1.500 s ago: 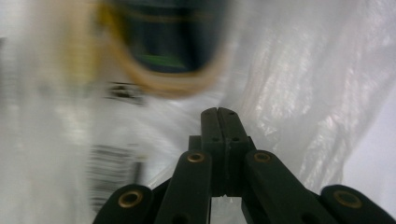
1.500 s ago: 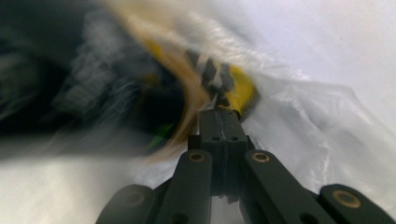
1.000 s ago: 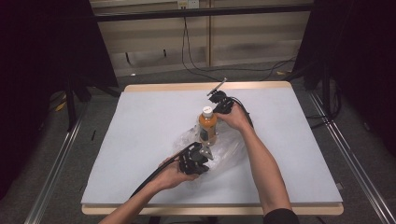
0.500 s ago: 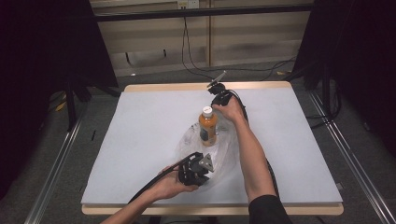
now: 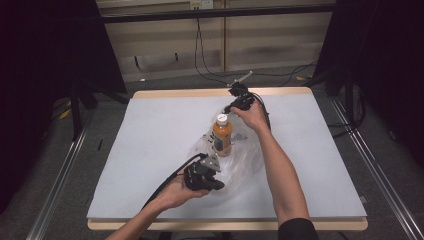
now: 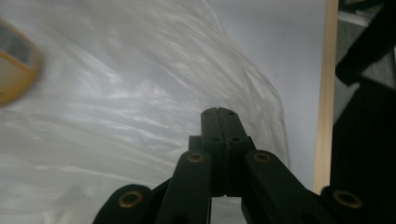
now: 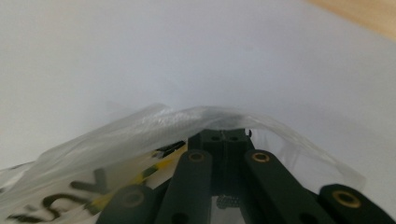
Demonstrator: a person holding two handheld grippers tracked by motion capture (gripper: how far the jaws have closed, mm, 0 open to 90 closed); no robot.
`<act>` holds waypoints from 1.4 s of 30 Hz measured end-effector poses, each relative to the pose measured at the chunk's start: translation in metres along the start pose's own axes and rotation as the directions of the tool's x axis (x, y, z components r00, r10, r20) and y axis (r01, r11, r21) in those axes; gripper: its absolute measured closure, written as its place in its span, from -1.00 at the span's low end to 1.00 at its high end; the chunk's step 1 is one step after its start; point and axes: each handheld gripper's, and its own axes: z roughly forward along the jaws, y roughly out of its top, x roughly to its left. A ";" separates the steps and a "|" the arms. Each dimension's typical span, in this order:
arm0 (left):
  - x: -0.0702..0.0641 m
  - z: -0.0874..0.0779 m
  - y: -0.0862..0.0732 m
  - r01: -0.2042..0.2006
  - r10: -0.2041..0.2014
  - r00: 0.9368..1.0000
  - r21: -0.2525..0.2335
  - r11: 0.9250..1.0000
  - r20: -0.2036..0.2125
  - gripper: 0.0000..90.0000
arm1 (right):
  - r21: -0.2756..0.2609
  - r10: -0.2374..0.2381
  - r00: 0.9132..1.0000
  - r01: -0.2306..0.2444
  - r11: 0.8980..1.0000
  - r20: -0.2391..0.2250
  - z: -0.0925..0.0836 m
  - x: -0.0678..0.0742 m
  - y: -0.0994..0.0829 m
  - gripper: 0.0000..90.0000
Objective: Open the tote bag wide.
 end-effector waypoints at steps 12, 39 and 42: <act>0.039 -0.040 0.019 0.049 -0.059 0.995 -0.120 0.992 -0.086 1.00 | -0.138 -0.069 0.997 0.066 0.988 -0.021 -0.070 0.010 -0.016 1.00; 0.124 -0.011 -0.040 0.249 -0.240 0.928 -0.005 0.969 -0.285 1.00 | 0.064 -0.115 0.993 0.116 0.991 -0.024 -0.048 -0.011 -0.124 1.00; 0.126 -0.009 -0.043 0.292 -0.302 0.912 -0.078 0.953 -0.276 1.00 | 0.036 -0.103 0.994 0.103 0.994 -0.021 -0.046 -0.016 -0.124 1.00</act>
